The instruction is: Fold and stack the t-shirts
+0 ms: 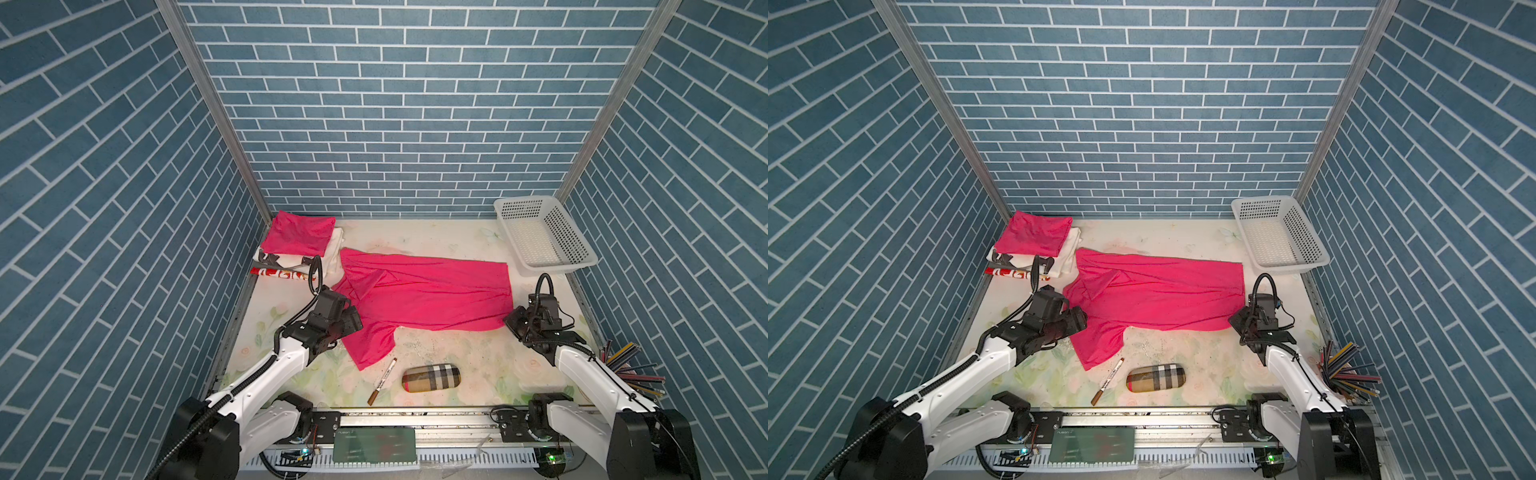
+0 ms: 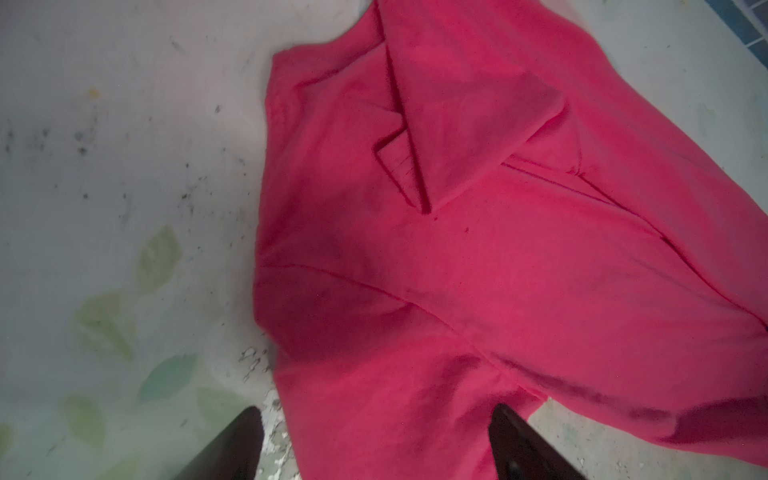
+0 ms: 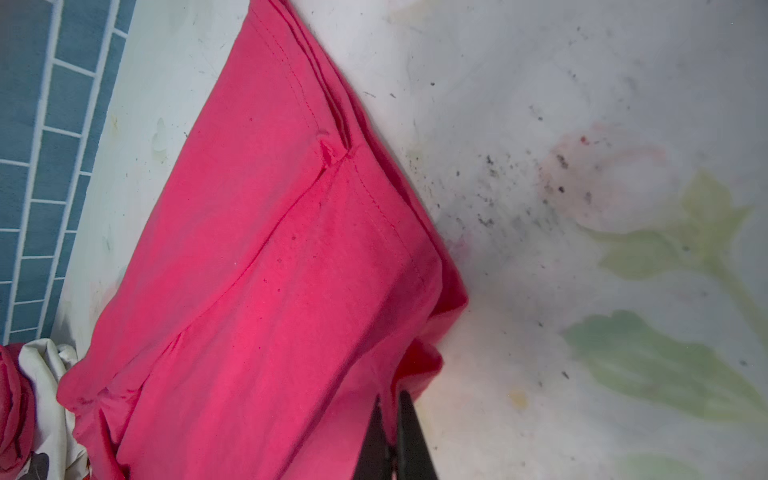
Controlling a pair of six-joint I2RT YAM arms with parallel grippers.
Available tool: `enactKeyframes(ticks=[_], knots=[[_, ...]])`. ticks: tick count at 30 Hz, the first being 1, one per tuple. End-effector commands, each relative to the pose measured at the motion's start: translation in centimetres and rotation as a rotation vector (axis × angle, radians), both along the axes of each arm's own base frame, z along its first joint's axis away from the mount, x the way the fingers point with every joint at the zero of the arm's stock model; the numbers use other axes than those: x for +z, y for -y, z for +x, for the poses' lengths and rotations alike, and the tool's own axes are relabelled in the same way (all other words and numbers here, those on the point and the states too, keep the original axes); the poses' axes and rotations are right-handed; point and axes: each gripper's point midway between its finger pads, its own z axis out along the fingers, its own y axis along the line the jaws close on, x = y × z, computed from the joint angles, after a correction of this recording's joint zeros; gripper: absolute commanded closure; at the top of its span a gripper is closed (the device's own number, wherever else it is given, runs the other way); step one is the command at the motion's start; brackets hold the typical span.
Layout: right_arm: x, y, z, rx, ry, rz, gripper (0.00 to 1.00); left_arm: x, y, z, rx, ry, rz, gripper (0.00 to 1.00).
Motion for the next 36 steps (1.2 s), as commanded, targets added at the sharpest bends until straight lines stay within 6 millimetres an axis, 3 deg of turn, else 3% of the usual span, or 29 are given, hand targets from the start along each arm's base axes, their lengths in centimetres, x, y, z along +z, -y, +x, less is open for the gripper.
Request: enactKeyframes(ticks=[1, 4, 11, 19, 21, 24, 29, 36], knots=[[-0.2, 0.1, 0.2, 0.028, 0.008, -0.030, 1.00, -2.4, -0.6, -2.1, 0.051, -0.127, -0.034, 0.14], [-0.5, -0.2, 0.2, 0.041, 0.011, -0.019, 1.00, -4.0, -0.7, -2.5, 0.059, -0.171, -0.047, 0.20], [-0.1, 0.0, 0.4, 0.053, 0.022, -0.047, 1.00, -5.7, -0.7, -2.9, 0.055, -0.207, -0.036, 0.45], [-0.2, -0.4, 0.7, 0.057, 0.032, -0.021, 1.00, -7.1, -1.8, -2.5, 0.071, -0.226, 0.041, 0.49], [-0.1, -0.4, 0.8, 0.057, 0.035, -0.022, 1.00, -7.3, -2.0, -2.1, 0.063, -0.219, 0.067, 0.61], [0.0, -0.3, 0.7, 0.055, 0.037, -0.026, 1.00, -7.5, -2.0, -1.9, 0.054, -0.212, 0.071, 0.82], [0.1, 0.0, 0.7, 0.051, 0.040, -0.041, 1.00, -7.5, -2.2, -2.0, 0.039, -0.209, 0.092, 0.99], [0.5, 0.0, 0.7, 0.063, 0.039, -0.054, 1.00, -4.7, -1.3, -1.3, 0.008, -0.142, 0.042, 1.00]])
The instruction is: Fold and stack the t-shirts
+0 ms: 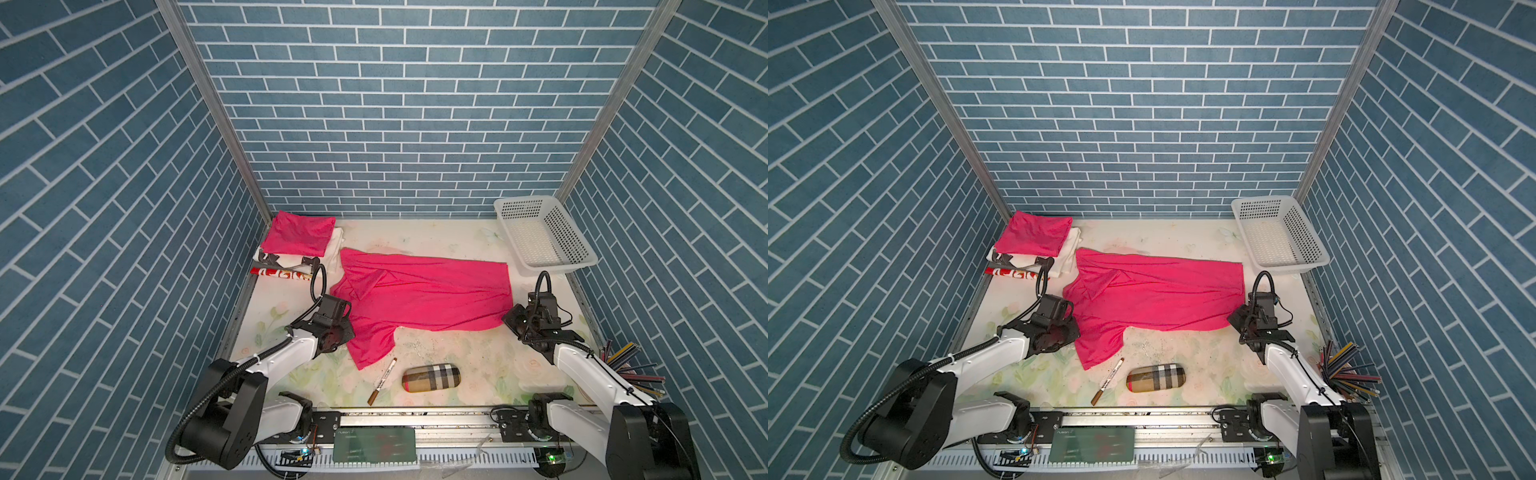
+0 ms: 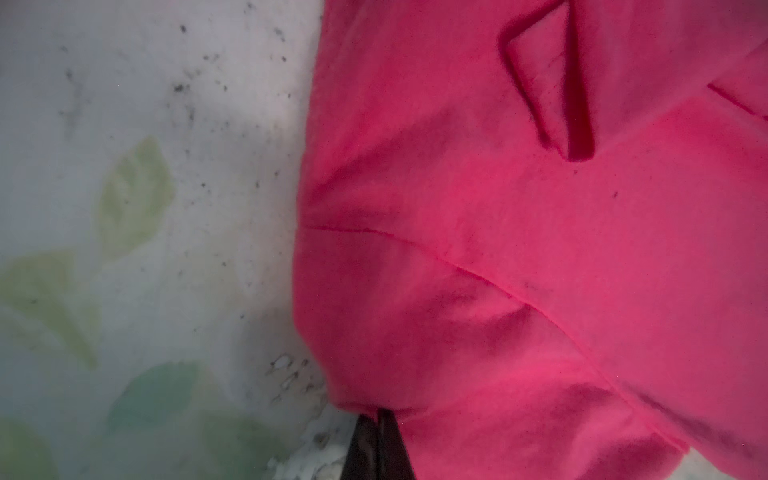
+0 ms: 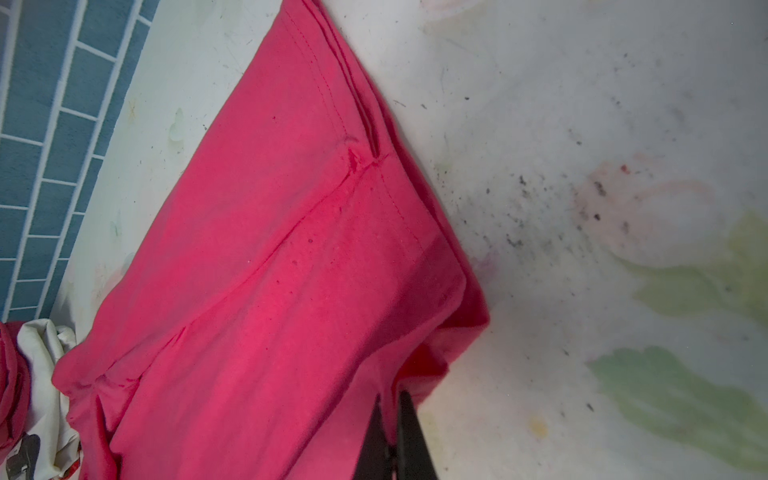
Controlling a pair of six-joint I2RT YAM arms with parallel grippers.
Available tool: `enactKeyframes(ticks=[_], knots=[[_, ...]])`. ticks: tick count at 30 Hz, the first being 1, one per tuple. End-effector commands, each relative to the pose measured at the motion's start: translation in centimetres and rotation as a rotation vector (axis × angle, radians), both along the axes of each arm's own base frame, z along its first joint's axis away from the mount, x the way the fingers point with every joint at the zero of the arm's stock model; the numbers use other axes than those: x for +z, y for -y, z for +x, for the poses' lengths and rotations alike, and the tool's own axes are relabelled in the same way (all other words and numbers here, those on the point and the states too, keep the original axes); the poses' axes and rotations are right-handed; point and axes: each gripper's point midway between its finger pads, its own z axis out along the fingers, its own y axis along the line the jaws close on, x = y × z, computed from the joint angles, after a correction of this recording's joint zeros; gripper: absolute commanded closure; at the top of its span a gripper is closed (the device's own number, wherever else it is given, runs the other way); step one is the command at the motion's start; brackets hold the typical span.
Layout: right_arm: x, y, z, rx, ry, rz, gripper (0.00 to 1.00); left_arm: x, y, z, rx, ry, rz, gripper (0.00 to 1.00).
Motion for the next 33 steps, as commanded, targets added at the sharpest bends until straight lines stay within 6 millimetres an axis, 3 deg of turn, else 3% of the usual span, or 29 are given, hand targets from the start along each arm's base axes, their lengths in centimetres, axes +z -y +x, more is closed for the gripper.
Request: enactKeyframes(ticks=[1, 7, 15, 26, 33], knots=[[0.5, 0.3, -0.2, 0.011, 0.007, -0.033, 1.00, 1.2, -0.1, -0.6, -0.017, 0.010, -0.010, 1.00], [1.3, 0.8, -0.7, 0.028, 0.022, -0.080, 1.00, 4.8, 1.3, 0.0, -0.050, 0.105, -0.101, 1.00], [2.1, 0.9, -1.0, 0.066, 0.045, -0.113, 1.00, 7.3, 1.8, 0.8, -0.076, 0.129, -0.109, 1.00], [4.8, 0.9, 1.1, 0.082, 0.114, -0.150, 1.00, 10.8, 2.7, 3.6, -0.107, 0.187, -0.119, 1.00], [4.9, 0.7, 2.4, 0.086, 0.090, -0.148, 1.00, 11.8, 2.6, 5.2, -0.104, 0.206, -0.137, 1.00]])
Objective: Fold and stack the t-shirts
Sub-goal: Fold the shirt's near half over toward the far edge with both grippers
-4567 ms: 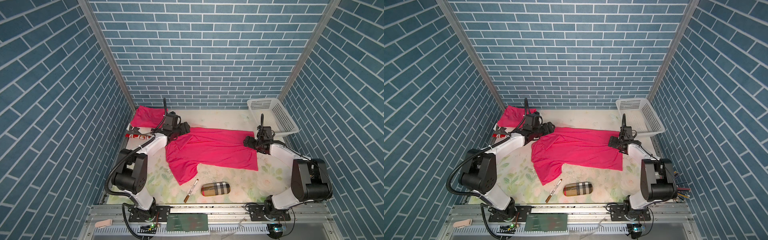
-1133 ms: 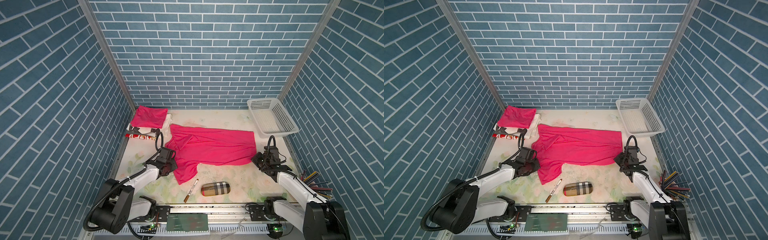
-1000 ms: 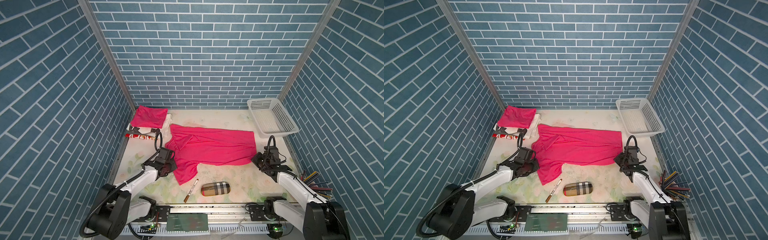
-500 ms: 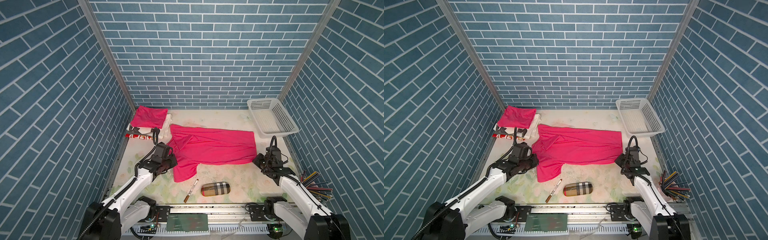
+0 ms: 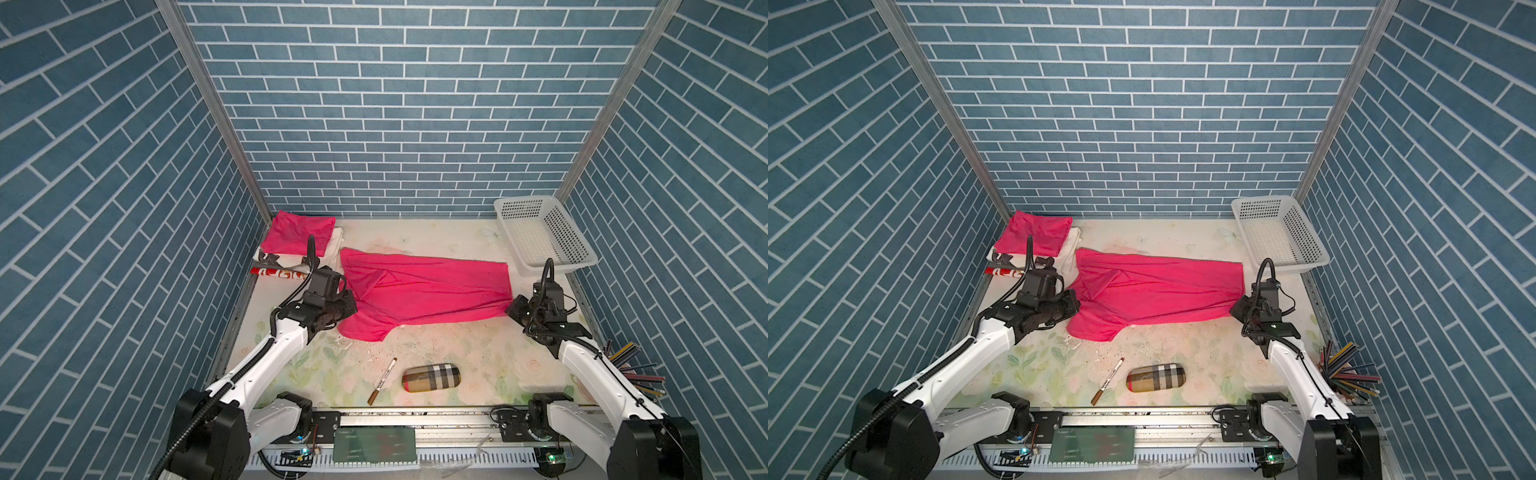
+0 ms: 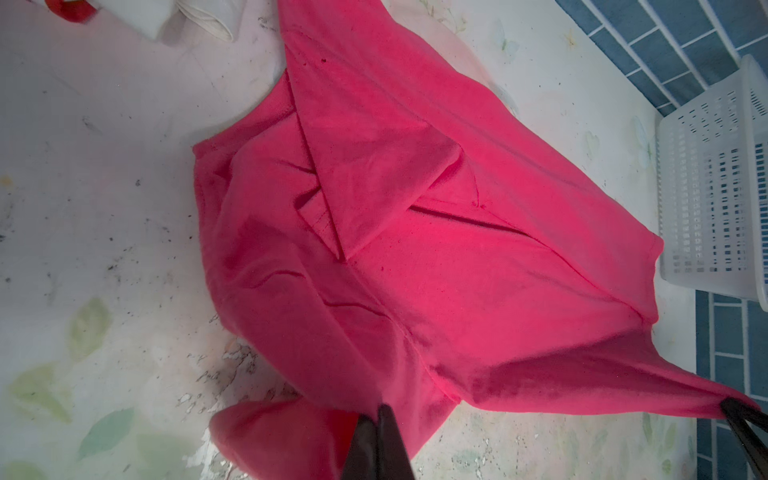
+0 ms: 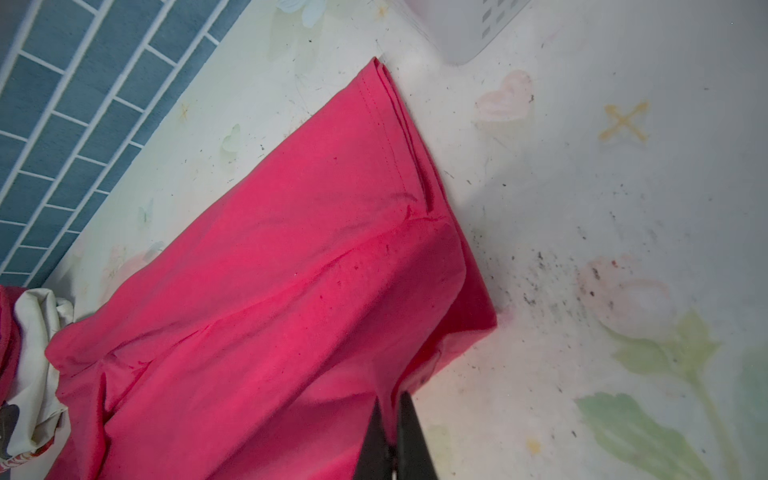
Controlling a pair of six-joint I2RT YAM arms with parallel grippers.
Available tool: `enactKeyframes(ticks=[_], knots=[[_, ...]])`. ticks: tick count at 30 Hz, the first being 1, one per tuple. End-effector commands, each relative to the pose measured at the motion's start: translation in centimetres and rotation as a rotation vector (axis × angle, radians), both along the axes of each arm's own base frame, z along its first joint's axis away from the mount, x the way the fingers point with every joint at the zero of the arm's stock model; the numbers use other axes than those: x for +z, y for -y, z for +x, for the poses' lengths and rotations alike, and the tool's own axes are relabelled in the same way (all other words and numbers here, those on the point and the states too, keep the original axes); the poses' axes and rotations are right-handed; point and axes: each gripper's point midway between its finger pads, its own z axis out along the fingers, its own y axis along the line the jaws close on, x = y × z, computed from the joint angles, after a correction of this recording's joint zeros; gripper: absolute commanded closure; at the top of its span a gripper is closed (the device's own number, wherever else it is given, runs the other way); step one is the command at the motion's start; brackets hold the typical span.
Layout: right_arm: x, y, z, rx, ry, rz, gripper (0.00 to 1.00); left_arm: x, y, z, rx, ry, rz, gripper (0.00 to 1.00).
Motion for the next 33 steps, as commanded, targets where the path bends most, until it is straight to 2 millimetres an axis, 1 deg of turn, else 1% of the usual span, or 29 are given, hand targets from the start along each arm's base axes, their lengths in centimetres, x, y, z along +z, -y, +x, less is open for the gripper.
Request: enactKeyframes(ticks=[1, 3, 8, 14, 19, 22, 29, 33], knots=[[0.9, 0.5, 0.9, -0.010, 0.018, -0.035, 1.00, 1.3, -0.3, 1.1, 0.001, 0.028, -0.011, 1.00], [1.1, 0.7, 1.3, -0.012, 0.025, -0.047, 1.00, 1.7, -0.5, 1.7, 0.010, 0.040, -0.025, 1.00], [1.2, 1.0, 2.3, -0.016, 0.031, -0.055, 1.00, 1.8, -0.5, 3.1, 0.009, 0.041, -0.063, 1.00], [0.9, 1.9, 3.5, -0.030, 0.024, -0.060, 1.00, 2.0, -0.6, 5.1, 0.016, 0.054, -0.073, 1.00], [0.3, 2.4, 4.2, -0.034, 0.008, -0.058, 1.00, 2.1, -1.3, 6.6, 0.033, 0.064, -0.085, 1.00], [-0.2, 2.5, 4.6, -0.029, -0.005, -0.058, 0.98, 2.1, -1.6, 7.5, 0.037, 0.070, -0.095, 1.00], [-0.9, 2.5, 5.7, -0.018, -0.023, -0.063, 0.96, 1.3, -2.2, 8.9, 0.037, 0.057, -0.102, 1.00], [-1.3, 2.5, 6.4, -0.014, -0.037, -0.065, 0.95, 1.3, -2.7, 10.0, 0.044, 0.061, -0.111, 1.00]])
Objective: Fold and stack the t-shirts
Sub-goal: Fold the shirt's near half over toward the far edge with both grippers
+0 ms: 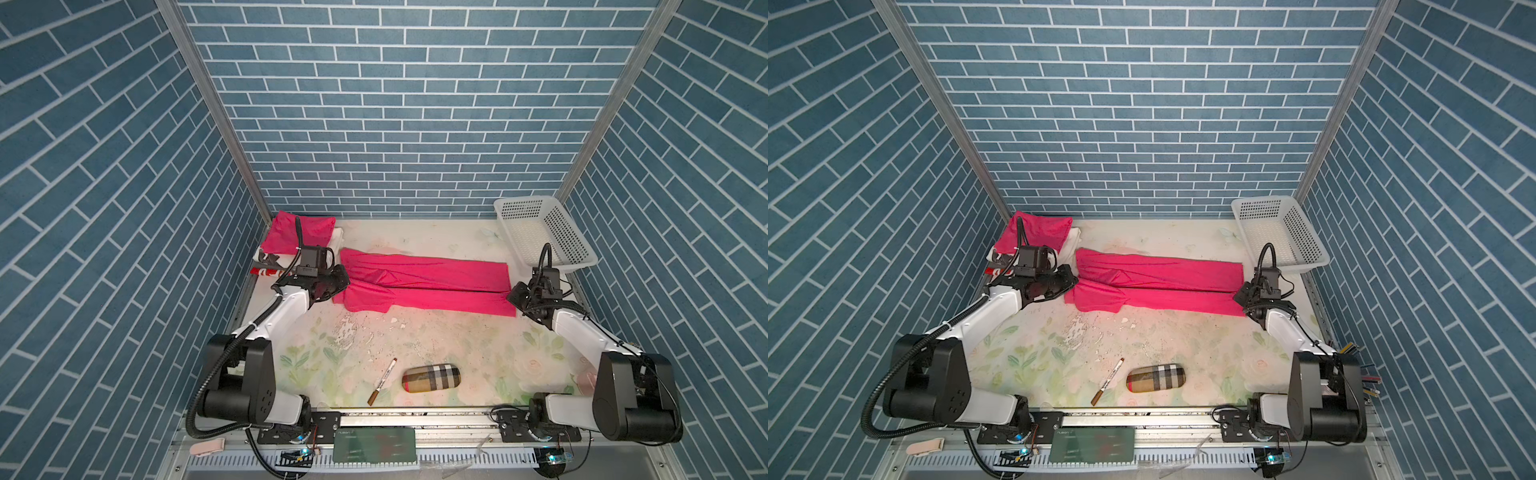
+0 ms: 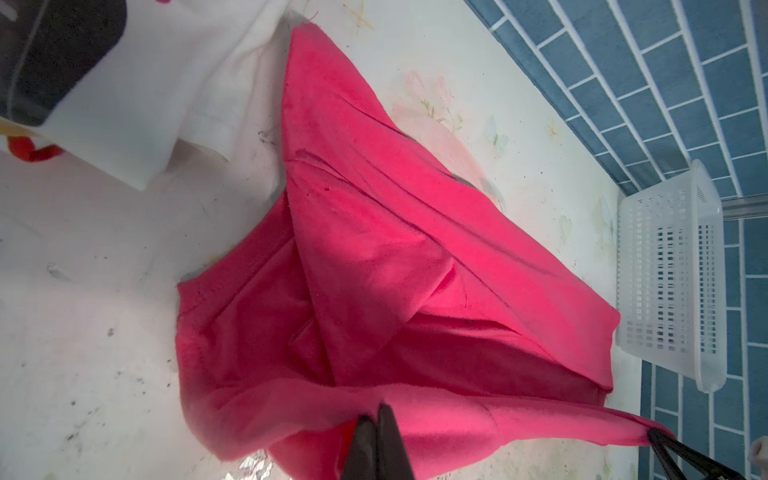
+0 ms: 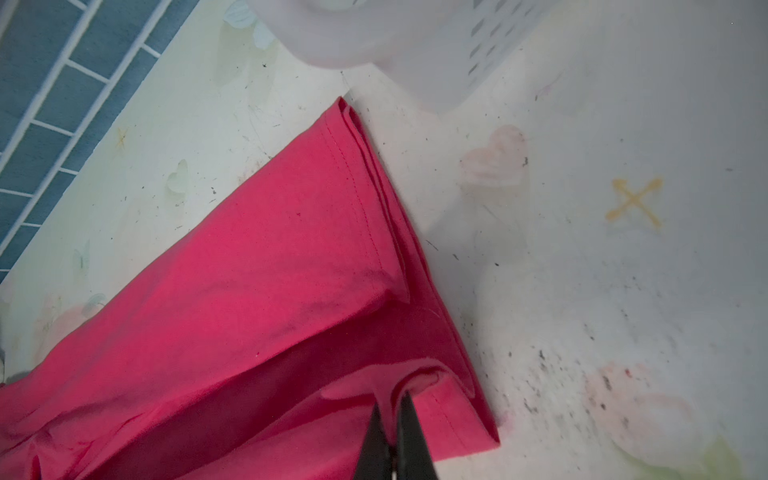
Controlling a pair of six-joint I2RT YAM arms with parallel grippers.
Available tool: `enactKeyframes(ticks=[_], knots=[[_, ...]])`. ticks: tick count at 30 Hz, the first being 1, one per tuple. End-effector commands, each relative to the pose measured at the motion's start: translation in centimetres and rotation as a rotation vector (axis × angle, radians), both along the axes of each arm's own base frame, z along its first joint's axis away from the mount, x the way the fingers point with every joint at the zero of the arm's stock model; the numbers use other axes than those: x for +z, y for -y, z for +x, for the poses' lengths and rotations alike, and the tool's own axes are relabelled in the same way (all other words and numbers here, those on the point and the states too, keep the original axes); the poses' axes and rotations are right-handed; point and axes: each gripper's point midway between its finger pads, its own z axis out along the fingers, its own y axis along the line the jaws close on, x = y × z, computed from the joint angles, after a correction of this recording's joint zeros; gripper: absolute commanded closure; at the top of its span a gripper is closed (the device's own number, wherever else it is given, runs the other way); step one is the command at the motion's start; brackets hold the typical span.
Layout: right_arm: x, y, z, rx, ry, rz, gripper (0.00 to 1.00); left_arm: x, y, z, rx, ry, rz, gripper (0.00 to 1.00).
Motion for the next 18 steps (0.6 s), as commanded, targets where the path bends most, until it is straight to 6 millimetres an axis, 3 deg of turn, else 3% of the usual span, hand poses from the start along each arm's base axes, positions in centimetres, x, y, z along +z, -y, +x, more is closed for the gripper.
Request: enactKeyframes(ticks=[1, 10, 18], knots=[[0.6, 0.2, 1.3, 0.020, 0.024, -0.025, 0.95, 1.4, -0.4, 1.8, -0.004, 0.055, -0.006, 1.00], [0.4, -0.1, 1.2, 0.045, 0.000, -0.011, 0.93, -0.1, 0.2, 2.1, -0.040, 0.010, -0.042, 1.00], [1.5, -0.5, -2.6, 0.053, 0.022, 0.020, 0.93, -0.1, -1.4, -1.1, -0.013, 0.001, -0.023, 1.00]])
